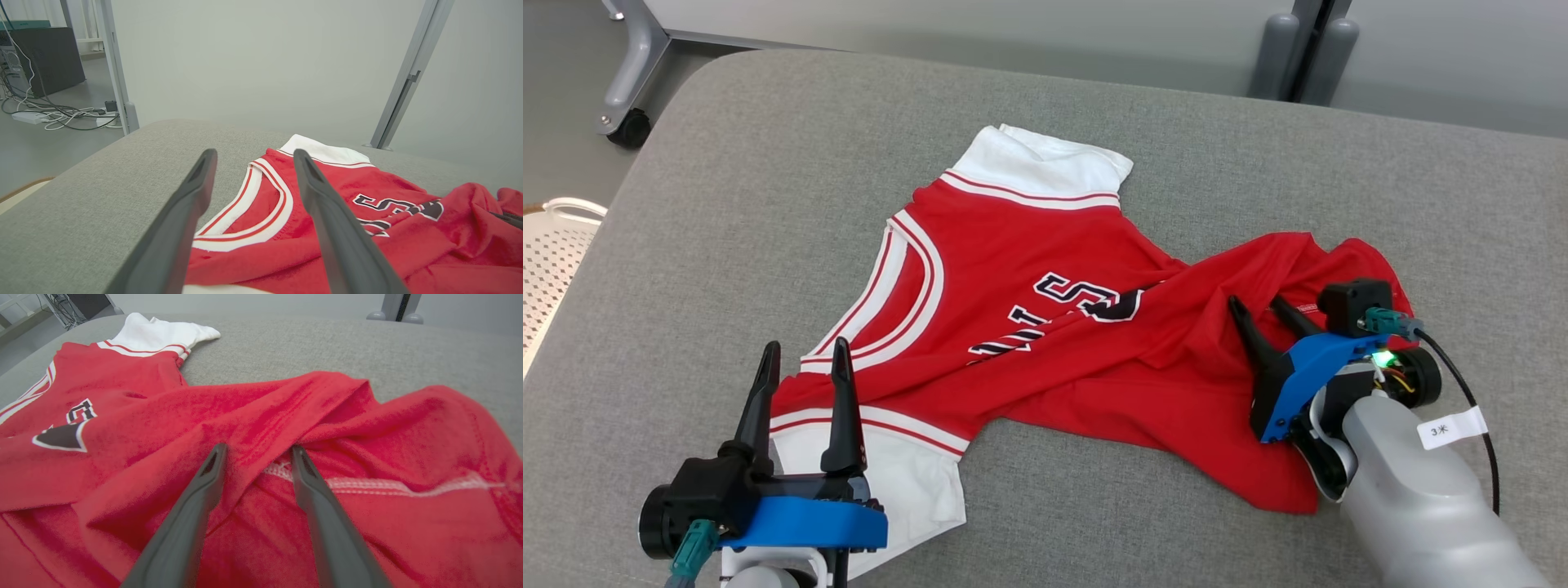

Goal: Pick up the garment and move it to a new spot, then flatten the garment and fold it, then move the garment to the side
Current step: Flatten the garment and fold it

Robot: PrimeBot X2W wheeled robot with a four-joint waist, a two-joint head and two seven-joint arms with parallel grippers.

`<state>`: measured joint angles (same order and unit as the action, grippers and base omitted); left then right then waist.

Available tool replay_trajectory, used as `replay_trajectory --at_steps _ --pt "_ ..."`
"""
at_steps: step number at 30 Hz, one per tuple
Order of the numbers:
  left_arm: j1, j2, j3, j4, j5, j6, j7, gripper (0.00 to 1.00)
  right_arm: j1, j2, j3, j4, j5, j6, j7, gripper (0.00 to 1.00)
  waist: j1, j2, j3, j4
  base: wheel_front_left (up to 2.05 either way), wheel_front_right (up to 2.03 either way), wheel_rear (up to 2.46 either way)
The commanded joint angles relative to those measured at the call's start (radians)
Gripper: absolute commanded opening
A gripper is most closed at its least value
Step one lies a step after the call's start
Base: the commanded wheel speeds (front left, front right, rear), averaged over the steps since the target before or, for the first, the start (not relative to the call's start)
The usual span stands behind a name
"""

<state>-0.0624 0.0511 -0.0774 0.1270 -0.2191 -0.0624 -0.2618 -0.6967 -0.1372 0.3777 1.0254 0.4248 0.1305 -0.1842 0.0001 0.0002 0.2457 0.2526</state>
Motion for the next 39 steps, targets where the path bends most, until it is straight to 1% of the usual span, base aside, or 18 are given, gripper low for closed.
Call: replay_trajectory --at_steps 1,7,12,14,21,27,30,33,39 --pt "-0.008 -0.001 -0.001 0.003 -0.003 0.001 -0.004 1.00 -0.016 0.001 0.011 0.004 0.019 0.000 -0.016 0.00 -0.0001 -0.0002 -0.003 0.000 0.00 0.00 0.00" --pt "0.020 -0.001 0.011 0.014 -0.002 -0.001 -0.004 1.00 0.005 -0.017 0.061 -0.023 0.053 0.000 -0.063 0.00 -0.0001 -0.0002 -0.031 -0.020 0.00 0.00 0.00" --pt "0.043 -0.001 0.027 0.022 0.001 -0.007 -0.004 1.00 0.070 -0.043 0.110 -0.124 0.098 0.000 -0.080 0.00 -0.0001 -0.0002 -0.078 -0.059 0.00 0.00 0.00" --pt "0.056 -0.001 0.033 0.023 0.006 -0.010 -0.004 1.00 0.101 -0.058 0.114 -0.204 0.110 0.001 -0.081 0.00 -0.0001 -0.0002 -0.098 -0.077 0.00 0.00 0.00" --pt "0.096 -0.001 0.057 0.028 0.014 -0.020 -0.004 1.00 0.288 -0.111 0.121 -0.487 0.116 0.001 -0.082 0.00 -0.0001 -0.0002 -0.165 -0.134 0.00 0.00 0.00" --pt "0.124 -0.001 0.069 0.024 0.013 -0.024 -0.004 1.00 0.459 -0.129 0.097 -0.706 0.099 0.001 -0.074 0.00 -0.0001 -0.0002 -0.185 -0.164 0.00 0.00 0.00" --pt "0.126 -0.001 0.072 0.027 0.012 -0.025 -0.004 1.00 0.543 -0.126 0.076 -0.821 0.090 0.001 -0.039 0.00 -0.0001 -0.0002 -0.184 -0.173 0.00 0.00 0.00" --pt "0.123 -0.001 0.077 0.032 0.012 -0.025 -0.004 1.00 0.624 -0.109 0.049 -0.943 0.083 0.001 0.011 0.00 -0.0001 -0.0002 -0.183 -0.180 0.00 0.00 0.00" --pt "0.111 -0.001 0.085 0.033 0.019 -0.028 -0.004 1.00 0.777 -0.080 0.004 -1.196 0.061 0.001 0.154 0.00 -0.0001 -0.0002 -0.182 -0.191 0.00 0.00 0.00"
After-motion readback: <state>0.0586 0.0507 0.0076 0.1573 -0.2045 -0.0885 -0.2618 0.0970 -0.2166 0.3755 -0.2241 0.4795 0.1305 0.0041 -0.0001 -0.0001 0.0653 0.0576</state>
